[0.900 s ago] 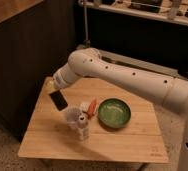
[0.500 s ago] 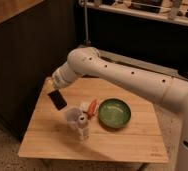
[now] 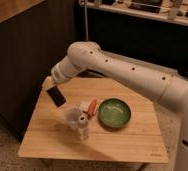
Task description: Place the eraser in the ceramic cup
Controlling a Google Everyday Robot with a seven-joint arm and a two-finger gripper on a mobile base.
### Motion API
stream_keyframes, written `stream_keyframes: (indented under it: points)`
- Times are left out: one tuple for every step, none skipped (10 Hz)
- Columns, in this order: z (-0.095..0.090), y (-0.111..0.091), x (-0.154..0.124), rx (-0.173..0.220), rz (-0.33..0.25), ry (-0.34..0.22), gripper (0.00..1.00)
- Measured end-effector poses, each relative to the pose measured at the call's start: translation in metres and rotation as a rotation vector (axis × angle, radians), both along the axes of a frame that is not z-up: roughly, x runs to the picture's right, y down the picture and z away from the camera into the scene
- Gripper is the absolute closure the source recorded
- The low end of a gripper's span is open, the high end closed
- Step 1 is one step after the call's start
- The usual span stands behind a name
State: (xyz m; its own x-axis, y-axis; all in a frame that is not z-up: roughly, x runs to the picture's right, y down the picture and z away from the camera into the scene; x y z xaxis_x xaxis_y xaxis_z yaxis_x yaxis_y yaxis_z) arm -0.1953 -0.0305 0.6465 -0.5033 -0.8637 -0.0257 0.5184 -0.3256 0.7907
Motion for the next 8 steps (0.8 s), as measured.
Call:
stream_keyframes:
  points:
    - [0.000,0.002,-0.001,0.007,-0.003,0.001,0.91]
    - [0.002,0.008,0.002,0.035,-0.003,-0.003,0.91]
    - [0.008,0.019,0.010,0.074,-0.001,-0.025,0.91]
    - [0.009,0.024,0.013,0.089,0.001,-0.038,0.91]
    - [0.010,0.032,0.014,0.093,0.006,-0.058,0.91]
    - [0.010,0.036,0.018,0.098,0.016,-0.067,0.91]
    - [0.011,0.037,0.026,0.102,0.031,-0.070,0.91]
    - [0.011,0.038,0.031,0.103,0.046,-0.073,0.91]
